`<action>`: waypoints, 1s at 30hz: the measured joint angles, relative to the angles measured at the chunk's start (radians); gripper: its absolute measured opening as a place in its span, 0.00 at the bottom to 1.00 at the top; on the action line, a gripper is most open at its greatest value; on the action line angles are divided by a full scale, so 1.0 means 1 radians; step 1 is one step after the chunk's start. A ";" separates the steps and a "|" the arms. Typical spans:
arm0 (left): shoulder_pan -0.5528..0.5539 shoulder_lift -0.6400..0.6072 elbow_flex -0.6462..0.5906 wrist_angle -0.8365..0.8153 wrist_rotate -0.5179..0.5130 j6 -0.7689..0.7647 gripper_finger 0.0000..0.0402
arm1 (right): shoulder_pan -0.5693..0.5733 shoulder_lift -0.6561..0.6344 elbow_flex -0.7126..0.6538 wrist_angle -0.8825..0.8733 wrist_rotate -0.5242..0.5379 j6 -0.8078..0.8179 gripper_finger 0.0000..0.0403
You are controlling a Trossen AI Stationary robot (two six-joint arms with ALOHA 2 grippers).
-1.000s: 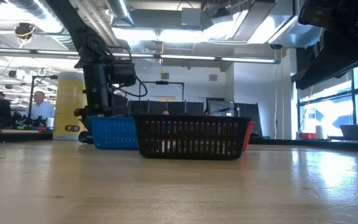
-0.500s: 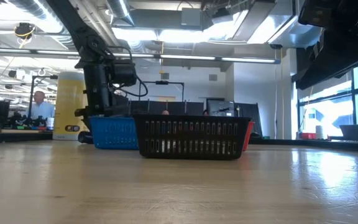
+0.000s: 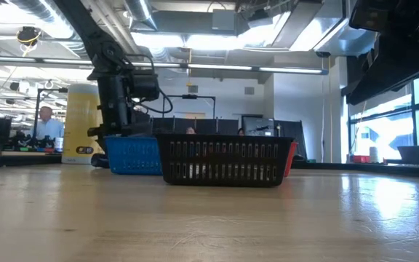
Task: Pick & Place Travel size toiletries
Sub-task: Put the blue shaver cream into the red bin
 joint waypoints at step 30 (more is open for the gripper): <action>0.002 -0.340 -0.003 -0.101 0.177 0.011 0.49 | 0.000 0.000 0.000 0.007 0.000 -0.012 0.01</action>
